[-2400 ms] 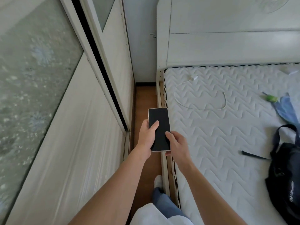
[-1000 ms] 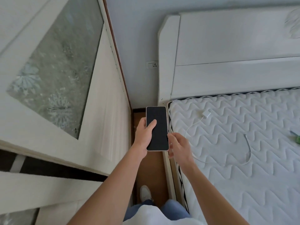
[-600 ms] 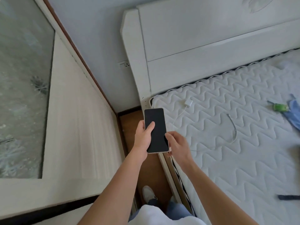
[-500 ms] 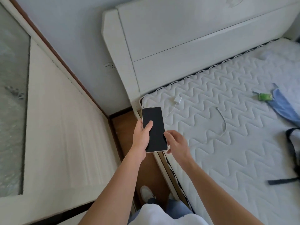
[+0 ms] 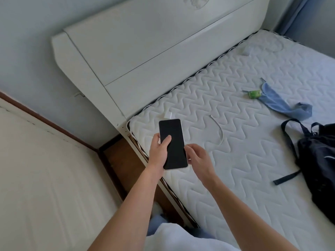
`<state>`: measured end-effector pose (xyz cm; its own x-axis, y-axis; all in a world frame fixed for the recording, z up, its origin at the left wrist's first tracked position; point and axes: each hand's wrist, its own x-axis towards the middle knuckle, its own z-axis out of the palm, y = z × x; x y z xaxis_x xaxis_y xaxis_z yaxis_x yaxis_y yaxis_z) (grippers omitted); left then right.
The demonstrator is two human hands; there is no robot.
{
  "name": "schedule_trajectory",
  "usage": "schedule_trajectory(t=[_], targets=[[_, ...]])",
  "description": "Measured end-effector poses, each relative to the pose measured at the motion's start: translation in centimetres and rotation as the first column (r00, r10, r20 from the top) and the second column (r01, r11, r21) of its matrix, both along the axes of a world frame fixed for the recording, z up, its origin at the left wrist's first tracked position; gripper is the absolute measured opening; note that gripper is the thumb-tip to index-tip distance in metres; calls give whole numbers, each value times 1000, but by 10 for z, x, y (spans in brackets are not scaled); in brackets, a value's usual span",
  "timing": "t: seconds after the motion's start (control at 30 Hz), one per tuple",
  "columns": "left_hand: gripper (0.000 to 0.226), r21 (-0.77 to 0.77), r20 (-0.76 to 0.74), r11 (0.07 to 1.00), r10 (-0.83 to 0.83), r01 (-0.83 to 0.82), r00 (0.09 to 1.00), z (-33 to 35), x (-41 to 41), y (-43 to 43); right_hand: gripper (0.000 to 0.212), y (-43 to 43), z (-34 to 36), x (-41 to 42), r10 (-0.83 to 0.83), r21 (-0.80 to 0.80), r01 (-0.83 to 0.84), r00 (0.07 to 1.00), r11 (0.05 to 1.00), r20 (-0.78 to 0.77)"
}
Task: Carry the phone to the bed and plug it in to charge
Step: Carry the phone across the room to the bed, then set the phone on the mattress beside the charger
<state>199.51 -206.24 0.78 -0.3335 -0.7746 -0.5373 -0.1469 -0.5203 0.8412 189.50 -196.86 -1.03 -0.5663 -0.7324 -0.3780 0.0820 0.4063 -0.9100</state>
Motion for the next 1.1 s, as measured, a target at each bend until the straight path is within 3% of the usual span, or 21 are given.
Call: schedule_trajectory(t=[0.33, 0.6, 0.93, 1.1], targets=[[18, 21, 41, 989, -149, 148, 988, -32, -36, -71, 22, -58, -25, -31, -116, -2, 116, 993, 993, 39], [18, 69, 55, 963, -265, 261, 963, -77, -67, -166, 23, -137, -60, -44, -218, 111, 216, 976, 970, 7], [23, 123, 106, 919, -387, 374, 916, -201, -111, -229, 13, -181, -173, -75, -296, 266, 320, 947, 909, -128], [15, 126, 166, 903, -426, 410, 889, -282, -130, -247, 29, -186, -248, -94, -144, 385, 224, 964, 895, -225]])
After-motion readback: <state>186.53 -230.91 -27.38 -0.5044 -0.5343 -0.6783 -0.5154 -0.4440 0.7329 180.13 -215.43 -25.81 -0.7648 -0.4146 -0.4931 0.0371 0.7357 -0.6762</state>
